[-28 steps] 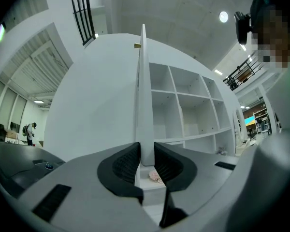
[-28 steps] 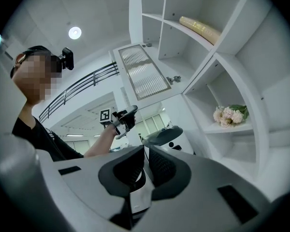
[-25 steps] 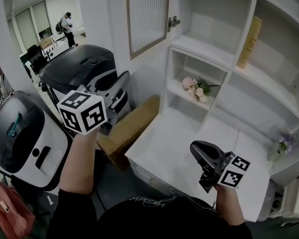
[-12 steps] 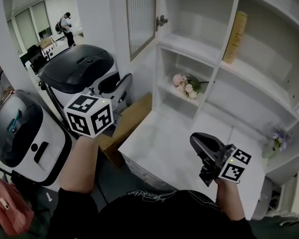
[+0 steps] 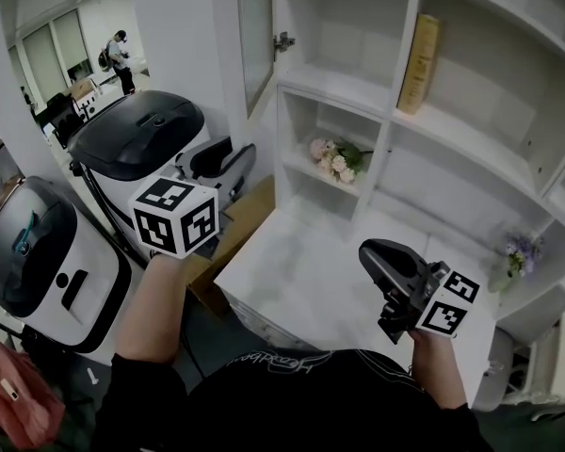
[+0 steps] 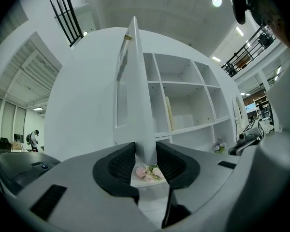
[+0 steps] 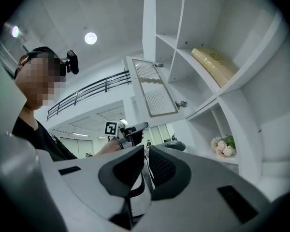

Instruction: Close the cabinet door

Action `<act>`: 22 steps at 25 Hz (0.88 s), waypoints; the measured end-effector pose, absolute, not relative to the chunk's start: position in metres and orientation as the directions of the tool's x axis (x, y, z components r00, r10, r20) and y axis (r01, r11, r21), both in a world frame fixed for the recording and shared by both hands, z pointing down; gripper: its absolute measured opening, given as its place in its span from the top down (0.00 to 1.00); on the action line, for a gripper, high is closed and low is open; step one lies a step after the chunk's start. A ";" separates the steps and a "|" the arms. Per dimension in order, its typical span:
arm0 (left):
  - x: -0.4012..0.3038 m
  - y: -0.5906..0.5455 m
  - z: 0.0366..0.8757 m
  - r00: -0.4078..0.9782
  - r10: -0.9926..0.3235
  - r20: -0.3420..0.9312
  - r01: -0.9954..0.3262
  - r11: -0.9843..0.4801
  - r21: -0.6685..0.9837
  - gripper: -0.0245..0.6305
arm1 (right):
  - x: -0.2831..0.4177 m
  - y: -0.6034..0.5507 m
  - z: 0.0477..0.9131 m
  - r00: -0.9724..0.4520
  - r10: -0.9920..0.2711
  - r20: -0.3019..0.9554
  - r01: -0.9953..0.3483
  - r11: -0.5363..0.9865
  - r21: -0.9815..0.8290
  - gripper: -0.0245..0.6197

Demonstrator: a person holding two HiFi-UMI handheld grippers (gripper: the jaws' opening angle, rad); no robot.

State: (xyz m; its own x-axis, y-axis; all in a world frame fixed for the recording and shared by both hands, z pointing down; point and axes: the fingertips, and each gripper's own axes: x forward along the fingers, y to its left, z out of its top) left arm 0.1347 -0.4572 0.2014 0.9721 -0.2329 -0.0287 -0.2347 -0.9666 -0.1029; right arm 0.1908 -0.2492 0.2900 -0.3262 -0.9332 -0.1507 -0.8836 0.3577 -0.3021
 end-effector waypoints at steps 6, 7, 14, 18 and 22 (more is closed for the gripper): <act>0.153 -0.435 0.203 0.980 -0.199 -0.008 -0.198 -0.973 -0.121 0.73 | 0.200 -0.241 0.280 -0.323 -0.931 -0.171 -0.889 0.360 -0.283 0.87; 0.157 -0.431 0.202 0.981 -0.192 -0.008 -0.192 -0.974 -0.122 0.72 | 0.201 -0.241 0.280 -0.324 -0.931 -0.171 -0.889 0.361 -0.280 0.88; 0.188 -0.406 0.204 0.989 -0.150 -0.016 -0.150 -0.980 -0.131 0.72 | 0.212 -0.232 0.278 -0.307 -0.934 -0.181 -0.896 0.348 -0.278 0.87; 0.209 -0.395 0.204 0.986 -0.161 -0.032 -0.164 -0.976 -0.143 0.72 | 0.223 -0.223 0.278 -0.284 -0.940 -0.188 -0.902 0.329 -0.281 0.88; 0.226 -0.389 0.205 0.984 -0.174 -0.041 -0.178 -0.972 -0.153 0.71 | 0.234 -0.213 0.278 -0.257 -0.946 -0.195 -0.909 0.306 -0.283 0.88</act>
State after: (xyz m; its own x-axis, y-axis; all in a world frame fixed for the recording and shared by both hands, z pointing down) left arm 0.2260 -0.3889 0.2045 0.9839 -0.1738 -0.0406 -0.1780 -0.9720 -0.1535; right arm 0.2344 -0.2129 0.2780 -0.2572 -0.9464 -0.1953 -0.9090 0.3055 -0.2834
